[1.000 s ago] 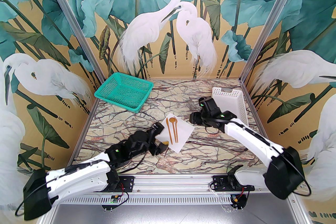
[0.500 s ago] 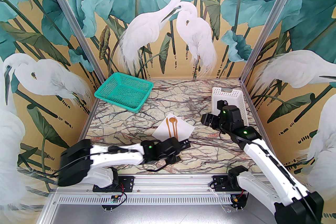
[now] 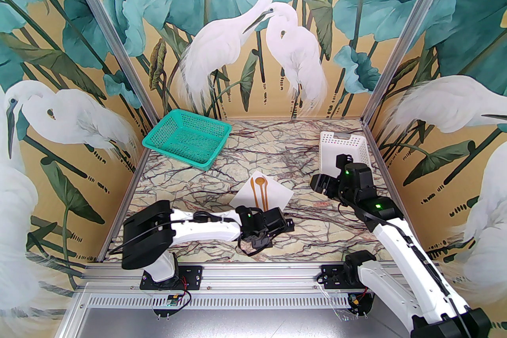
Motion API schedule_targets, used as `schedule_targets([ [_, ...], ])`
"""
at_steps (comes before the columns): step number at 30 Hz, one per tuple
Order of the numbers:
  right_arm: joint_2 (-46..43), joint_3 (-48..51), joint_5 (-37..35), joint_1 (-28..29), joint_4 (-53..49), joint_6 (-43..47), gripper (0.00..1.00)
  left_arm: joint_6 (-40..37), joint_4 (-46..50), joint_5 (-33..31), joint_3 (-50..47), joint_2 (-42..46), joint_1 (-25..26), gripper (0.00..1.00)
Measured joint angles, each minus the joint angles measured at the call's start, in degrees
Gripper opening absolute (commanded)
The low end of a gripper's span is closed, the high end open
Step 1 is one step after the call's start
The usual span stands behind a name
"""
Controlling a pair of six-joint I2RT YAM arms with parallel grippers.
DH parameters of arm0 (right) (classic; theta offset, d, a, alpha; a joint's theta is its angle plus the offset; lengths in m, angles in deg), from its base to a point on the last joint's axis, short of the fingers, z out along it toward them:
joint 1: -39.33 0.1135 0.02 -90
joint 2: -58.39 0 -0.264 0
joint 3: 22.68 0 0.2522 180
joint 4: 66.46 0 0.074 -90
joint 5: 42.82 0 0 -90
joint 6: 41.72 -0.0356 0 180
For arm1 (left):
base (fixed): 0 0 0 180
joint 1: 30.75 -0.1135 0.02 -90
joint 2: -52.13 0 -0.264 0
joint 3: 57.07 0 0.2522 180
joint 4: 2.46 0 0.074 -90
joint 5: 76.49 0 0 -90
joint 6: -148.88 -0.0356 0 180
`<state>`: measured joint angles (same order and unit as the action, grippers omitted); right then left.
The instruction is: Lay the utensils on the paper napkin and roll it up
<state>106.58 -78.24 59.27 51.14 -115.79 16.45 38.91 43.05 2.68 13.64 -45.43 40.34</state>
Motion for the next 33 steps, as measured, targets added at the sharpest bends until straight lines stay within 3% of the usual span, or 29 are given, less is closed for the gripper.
schedule_targets([
  [13,0.0,0.31,0.22,-0.46,-0.44,0.42,0.73,-2.19,-0.66,2.14,1.73,-2.69,-3.61,0.61],
  [33,0.0,0.5,0.17,-0.7,-1.6,0.85,0.73,-3.23,0.35,5.42,3.54,-4.48,-4.9,0.49],
])
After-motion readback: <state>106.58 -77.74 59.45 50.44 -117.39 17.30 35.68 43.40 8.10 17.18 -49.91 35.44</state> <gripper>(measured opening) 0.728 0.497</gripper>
